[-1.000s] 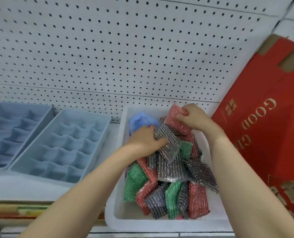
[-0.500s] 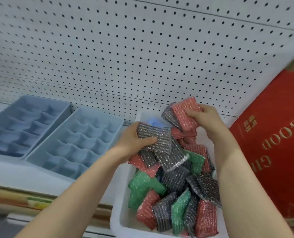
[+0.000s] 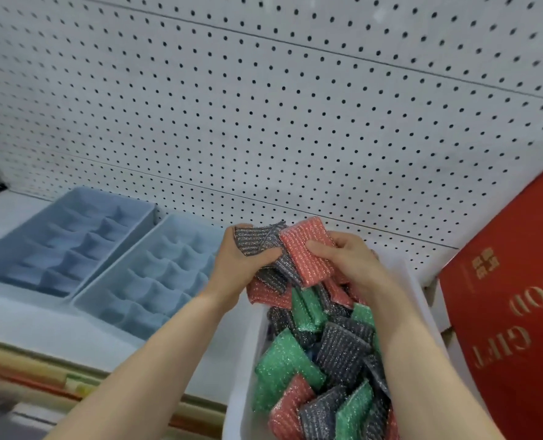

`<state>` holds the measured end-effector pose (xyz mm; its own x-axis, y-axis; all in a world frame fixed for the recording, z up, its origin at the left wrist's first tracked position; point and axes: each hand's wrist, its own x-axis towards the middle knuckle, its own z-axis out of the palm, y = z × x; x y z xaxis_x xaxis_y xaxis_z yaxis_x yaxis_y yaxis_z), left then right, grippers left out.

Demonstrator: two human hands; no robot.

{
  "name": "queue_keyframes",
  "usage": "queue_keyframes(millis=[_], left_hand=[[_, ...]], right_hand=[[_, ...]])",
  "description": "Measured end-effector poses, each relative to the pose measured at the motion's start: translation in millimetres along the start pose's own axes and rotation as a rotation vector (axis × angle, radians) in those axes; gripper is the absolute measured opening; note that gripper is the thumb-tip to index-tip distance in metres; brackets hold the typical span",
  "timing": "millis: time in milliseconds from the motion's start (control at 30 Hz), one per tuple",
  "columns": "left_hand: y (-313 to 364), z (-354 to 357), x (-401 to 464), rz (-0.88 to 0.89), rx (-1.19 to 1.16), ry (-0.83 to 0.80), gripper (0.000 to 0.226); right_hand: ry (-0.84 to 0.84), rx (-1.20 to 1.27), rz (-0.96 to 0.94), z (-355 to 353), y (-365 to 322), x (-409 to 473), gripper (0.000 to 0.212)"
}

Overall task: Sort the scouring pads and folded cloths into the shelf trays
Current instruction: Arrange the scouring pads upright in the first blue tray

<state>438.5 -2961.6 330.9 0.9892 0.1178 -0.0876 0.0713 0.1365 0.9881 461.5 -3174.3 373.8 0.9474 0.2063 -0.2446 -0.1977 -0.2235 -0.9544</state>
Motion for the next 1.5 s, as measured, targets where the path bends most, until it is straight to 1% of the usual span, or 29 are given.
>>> queue_keyframes(millis=[100, 167, 233, 300, 367, 433, 533, 700, 833, 967, 1033, 1067, 1133, 1167, 1200, 1233, 1267, 1333, 1367, 1433, 1500], left_hand=[[-1.3, -11.7, 4.4, 0.029, -0.019, 0.051, 0.058], [1.9, -24.8, 10.6, 0.056, -0.044, 0.104, 0.054], [8.7, -46.4, 19.1, 0.089, -0.048, 0.161, 0.052], [15.9, -78.8, 28.3, 0.118, -0.036, 0.204, 0.052], [24.0, -119.8, 39.8, 0.147, 0.003, 0.237, 0.054], [32.1, -168.9, 54.0, 0.172, 0.026, 0.26, 0.054], [44.8, -253.9, 77.6, 0.189, 0.055, 0.296, 0.053], [58.0, -395.8, 119.1, 0.16, 0.068, 0.405, 0.052], [56.9, -458.4, 143.4, 0.144, 0.079, 0.517, 0.049], [43.0, -486.6, 154.4, 0.094, 0.063, 0.555, 0.046], [35.1, -492.6, 157.3, 0.054, 0.035, 0.565, 0.045], [31.8, -493.7, 158.2, 0.026, 0.009, 0.563, 0.044], [25.2, -491.8, 158.5, -0.038, -0.055, 0.54, 0.043], [22.1, -489.2, 157.9, -0.069, -0.082, 0.526, 0.043], [19.3, -485.1, 156.8, -0.097, -0.102, 0.51, 0.044], [17.2, -479.7, 155.3, -0.117, -0.118, 0.487, 0.044], [15.4, -473.0, 153.2, -0.129, -0.132, 0.46, 0.043], [12.5, -457.7, 147.7, -0.142, -0.149, 0.409, 0.041], [11.8, -449.8, 144.6, -0.145, -0.151, 0.391, 0.041], [11.3, -434.7, 137.8, -0.152, -0.153, 0.365, 0.042], [9.9, -421.7, 129.4, -0.161, -0.149, 0.336, 0.045]], right_hand=[[-0.044, -0.019, -0.006, 11.6, -8.2, 7.7, 0.033], [-0.034, 0.057, 0.015, 25.8, -18.7, 17.7, 0.032], [0.063, 0.186, -0.003, 41.8, -33.9, 33.8, 0.026], [0.186, 0.217, -0.071, 63.8, -51.5, 52.9, 0.016], [0.275, 0.2, -0.091, 93.4, -65.9, 73.2, 0.015], [0.317, 0.189, -0.066, 131.6, -74.8, 93.6, 0.018], [0.307, 0.137, -0.075, 203.9, -81.6, 120.5, 0.018], [0.342, 0.073, -0.207, 324.9, -67.2, 157.9, 0.022], [0.35, 0.055, -0.24, 398.3, -51.2, 187.5, 0.026], [0.355, -0.08, -0.169, 444.1, -45.9, 220.2, 0.025], [0.365, -0.245, -0.139, 454.8, -39.6, 229.1, 0.026], [0.386, -0.384, -0.124, 456.4, -34.5, 229.3, 0.027], [0.5, -0.715, -0.089, 451.5, -21.1, 222.0, 0.032], [0.571, -0.822, -0.074, 445.7, -13.3, 214.1, 0.034], [0.623, -0.868, -0.053, 439.0, -6.6, 205.2, 0.036], [0.633, -0.884, -0.019, 431.5, 0.1, 196.2, 0.035], [0.592, -0.908, 0.016, 423.6, 7.6, 188.7, 0.033], [0.455, -1.016, 0.061, 410.5, 23.9, 176.8, 0.028], [0.424, -1.047, 0.069, 402.5, 30.3, 173.2, 0.029], [0.445, -1.01, 0.067, 383.9, 32.0, 170.0, 0.031], [0.413, -1.018, 0.075, 366.1, 32.4, 168.2, 0.028]])
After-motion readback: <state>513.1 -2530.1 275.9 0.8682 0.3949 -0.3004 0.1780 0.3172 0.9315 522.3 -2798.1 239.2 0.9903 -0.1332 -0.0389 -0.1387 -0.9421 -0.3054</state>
